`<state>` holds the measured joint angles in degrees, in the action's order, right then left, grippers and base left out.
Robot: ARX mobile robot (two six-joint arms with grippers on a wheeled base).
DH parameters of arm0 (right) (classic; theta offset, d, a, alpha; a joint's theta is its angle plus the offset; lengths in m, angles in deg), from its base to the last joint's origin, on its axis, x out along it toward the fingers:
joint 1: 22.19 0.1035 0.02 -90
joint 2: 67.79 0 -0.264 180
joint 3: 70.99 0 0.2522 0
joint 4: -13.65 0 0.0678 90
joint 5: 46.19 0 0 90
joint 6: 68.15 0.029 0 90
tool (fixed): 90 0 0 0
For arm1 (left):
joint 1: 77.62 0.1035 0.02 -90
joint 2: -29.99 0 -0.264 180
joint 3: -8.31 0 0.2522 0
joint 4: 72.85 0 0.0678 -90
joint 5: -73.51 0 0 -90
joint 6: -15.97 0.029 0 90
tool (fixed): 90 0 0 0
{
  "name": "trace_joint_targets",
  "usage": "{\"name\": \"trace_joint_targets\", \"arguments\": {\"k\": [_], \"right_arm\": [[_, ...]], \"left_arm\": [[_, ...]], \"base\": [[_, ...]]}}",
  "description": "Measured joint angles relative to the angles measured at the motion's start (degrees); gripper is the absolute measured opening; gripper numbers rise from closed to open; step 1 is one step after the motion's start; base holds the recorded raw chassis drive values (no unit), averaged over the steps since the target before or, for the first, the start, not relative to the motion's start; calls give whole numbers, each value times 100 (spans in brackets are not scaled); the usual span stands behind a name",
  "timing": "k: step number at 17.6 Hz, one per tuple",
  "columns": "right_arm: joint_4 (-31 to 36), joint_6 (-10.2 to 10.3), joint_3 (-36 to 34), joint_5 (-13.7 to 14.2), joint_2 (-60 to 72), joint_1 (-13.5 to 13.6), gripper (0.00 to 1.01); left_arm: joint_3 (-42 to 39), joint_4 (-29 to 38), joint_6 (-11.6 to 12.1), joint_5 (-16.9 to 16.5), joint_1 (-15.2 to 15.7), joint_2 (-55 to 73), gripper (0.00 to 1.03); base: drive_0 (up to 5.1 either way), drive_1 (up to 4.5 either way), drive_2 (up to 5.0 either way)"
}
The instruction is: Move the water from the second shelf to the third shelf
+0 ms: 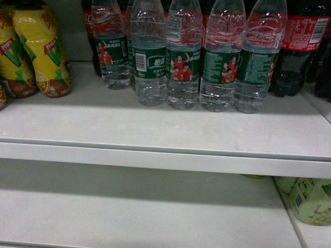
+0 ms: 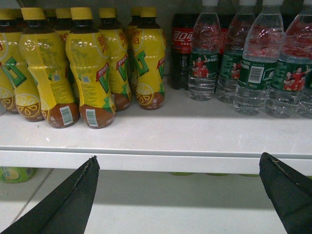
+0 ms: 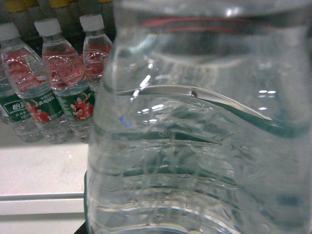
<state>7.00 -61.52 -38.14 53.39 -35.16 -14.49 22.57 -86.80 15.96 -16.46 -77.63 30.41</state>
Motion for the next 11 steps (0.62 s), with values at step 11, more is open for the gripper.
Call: {"name": "trace_joint_targets", "arguments": {"k": [11], "right_arm": [[-2,107,0,-59,-11,-103,43]], "left_arm": [[2,0,0,2,0,0,98]], "base": [[0,0,0]]}}
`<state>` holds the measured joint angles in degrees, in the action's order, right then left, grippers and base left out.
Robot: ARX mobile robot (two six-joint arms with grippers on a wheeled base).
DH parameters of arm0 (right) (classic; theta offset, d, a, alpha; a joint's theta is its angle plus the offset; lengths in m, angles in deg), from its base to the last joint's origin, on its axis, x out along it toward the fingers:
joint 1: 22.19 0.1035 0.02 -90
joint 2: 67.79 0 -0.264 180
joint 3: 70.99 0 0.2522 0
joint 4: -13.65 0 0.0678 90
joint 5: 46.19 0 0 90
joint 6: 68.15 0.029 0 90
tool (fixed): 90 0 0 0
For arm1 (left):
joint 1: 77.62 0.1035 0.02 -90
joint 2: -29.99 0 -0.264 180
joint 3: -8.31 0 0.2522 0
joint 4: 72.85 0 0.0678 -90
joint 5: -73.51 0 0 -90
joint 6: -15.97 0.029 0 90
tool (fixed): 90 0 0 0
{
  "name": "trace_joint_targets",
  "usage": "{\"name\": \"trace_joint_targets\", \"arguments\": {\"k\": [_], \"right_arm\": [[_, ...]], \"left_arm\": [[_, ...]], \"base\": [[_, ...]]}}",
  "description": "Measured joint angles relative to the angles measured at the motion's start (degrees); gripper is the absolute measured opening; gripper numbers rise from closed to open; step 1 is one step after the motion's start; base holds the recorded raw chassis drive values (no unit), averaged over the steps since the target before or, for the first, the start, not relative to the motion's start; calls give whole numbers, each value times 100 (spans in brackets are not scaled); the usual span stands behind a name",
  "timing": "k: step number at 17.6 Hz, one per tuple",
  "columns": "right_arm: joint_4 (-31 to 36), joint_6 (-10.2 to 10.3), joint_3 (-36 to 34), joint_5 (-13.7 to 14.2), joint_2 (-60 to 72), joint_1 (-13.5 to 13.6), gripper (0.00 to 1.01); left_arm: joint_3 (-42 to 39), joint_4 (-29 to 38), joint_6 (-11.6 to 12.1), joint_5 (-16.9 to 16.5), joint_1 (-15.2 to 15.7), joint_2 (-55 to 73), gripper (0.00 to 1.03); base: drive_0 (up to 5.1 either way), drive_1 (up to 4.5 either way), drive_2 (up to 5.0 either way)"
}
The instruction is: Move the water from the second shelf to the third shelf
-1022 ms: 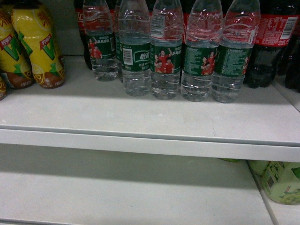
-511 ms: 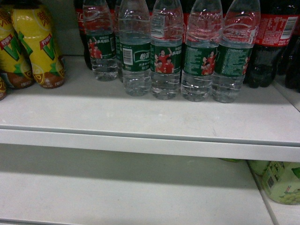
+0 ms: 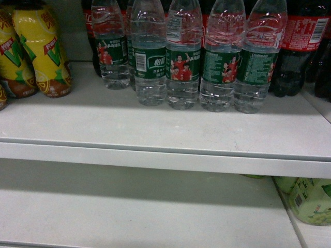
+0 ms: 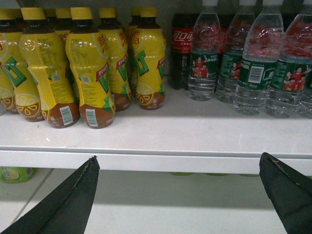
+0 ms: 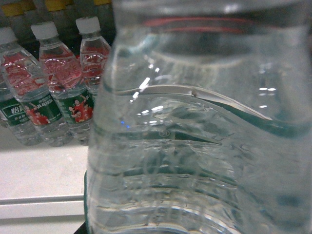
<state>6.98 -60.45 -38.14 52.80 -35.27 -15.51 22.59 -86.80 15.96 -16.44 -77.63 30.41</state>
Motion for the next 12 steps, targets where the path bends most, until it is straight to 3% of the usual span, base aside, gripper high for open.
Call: {"name": "trace_joint_targets", "arguments": {"k": [12], "right_arm": [[-22,20,0,-7,0,0,43]], "left_arm": [[0,-2,2,7,0,0,98]], "base": [[0,0,0]]}}
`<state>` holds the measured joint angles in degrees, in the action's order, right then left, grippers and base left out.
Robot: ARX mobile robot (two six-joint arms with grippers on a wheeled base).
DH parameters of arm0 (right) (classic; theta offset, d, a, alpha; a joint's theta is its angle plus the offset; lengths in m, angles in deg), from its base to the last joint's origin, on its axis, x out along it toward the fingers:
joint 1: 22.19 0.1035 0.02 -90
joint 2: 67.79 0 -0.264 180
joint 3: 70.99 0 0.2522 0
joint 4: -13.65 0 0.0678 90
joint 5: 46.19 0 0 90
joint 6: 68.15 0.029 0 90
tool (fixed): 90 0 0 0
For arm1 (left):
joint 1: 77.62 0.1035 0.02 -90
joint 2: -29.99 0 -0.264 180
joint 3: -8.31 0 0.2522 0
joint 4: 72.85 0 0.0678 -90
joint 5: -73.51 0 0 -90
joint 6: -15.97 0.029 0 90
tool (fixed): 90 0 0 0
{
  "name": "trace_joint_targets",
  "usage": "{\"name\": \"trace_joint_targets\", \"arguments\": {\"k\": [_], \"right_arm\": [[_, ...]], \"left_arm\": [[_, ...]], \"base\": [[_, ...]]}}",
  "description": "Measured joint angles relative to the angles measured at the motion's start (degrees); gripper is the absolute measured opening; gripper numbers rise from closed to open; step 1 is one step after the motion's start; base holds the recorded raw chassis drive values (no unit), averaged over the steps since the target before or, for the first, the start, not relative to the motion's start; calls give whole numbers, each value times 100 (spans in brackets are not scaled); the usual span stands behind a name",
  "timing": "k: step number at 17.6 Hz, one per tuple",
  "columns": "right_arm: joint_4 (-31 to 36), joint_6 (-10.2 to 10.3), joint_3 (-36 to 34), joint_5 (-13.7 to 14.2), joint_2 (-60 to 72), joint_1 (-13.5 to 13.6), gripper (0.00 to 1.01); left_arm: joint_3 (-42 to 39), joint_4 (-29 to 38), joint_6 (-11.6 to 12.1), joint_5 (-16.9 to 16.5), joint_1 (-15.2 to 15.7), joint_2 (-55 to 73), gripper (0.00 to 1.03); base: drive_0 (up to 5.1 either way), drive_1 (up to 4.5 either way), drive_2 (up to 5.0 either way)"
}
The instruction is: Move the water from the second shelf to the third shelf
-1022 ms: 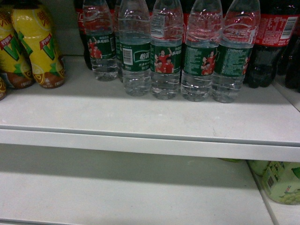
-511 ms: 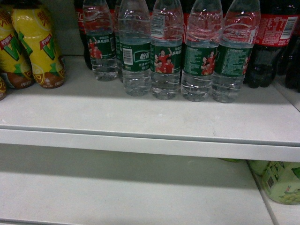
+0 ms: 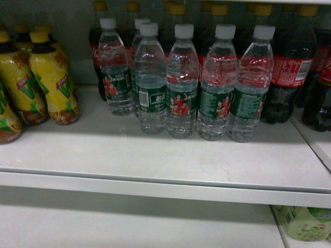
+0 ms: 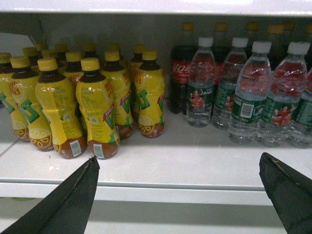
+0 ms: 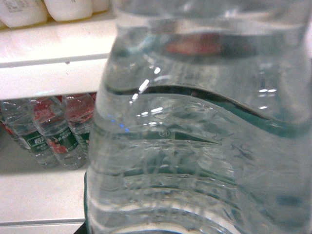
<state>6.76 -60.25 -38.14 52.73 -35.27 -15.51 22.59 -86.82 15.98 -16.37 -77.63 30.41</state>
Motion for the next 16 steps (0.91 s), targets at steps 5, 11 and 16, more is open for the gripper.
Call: {"name": "trace_joint_targets", "arguments": {"k": [5,11,16], "right_arm": [[9,4,0,4,-2,0,43],[31,2,0,2,-2,0,43],[31,2,13,4,-11,0,43]], "left_arm": [[0,-11,-2,-11,0,0,98],[0,22,0,-13,0,0,98],[0,11,-2,-9,0,0,98]], "base": [[0,0,0],[0,0,0],[0,0,0]]}}
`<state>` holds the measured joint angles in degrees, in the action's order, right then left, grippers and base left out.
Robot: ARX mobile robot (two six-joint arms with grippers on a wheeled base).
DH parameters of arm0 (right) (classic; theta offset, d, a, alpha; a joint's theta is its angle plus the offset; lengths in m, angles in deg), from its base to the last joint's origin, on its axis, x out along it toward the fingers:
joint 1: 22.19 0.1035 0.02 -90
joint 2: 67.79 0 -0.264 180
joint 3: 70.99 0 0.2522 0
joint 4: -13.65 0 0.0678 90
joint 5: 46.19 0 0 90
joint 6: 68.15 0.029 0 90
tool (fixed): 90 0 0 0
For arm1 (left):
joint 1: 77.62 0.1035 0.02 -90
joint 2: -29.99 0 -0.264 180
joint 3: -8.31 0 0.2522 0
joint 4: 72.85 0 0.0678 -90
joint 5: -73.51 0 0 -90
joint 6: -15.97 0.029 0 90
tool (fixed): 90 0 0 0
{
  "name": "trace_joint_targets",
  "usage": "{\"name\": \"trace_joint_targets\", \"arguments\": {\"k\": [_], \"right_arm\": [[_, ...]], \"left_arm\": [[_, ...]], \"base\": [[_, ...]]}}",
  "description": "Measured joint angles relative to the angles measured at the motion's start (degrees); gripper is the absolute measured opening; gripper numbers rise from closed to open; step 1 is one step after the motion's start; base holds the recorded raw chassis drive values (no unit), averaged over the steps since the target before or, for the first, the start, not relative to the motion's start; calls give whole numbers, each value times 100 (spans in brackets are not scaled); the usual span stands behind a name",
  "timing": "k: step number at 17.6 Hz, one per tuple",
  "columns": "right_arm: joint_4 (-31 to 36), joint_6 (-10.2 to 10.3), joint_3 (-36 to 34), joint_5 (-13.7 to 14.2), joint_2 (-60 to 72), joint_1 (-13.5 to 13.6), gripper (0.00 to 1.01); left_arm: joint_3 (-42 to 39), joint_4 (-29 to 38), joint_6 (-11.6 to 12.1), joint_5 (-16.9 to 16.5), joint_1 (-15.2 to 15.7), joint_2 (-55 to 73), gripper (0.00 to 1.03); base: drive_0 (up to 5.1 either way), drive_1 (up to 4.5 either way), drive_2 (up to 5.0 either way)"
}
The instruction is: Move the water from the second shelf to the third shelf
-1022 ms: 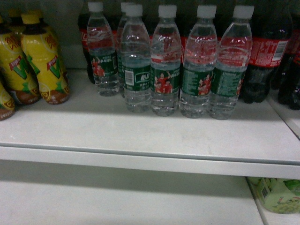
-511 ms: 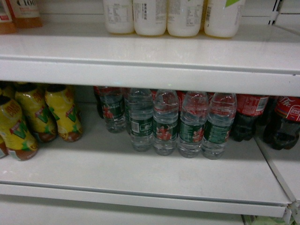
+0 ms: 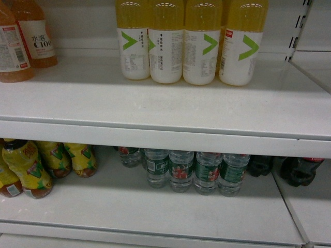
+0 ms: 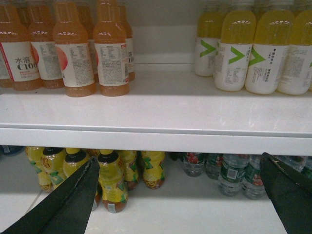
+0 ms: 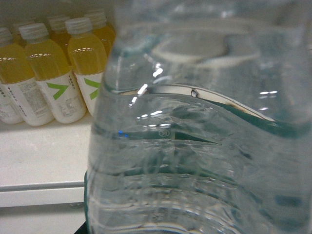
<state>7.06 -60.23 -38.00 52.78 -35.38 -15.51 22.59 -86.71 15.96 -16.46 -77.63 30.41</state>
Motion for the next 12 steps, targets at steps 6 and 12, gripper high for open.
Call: {"name": "trace_joint_targets", "arguments": {"k": [6,12], "right_arm": [[-2,2,0,-2,0,0,43],[-11,2,-2,15,0,-7,43]], "left_arm": [[0,-9,0,0,0,0,98],[0,-9,2,-2,0,0,98]], "base": [[0,0,0],[-211,114,114]]}}
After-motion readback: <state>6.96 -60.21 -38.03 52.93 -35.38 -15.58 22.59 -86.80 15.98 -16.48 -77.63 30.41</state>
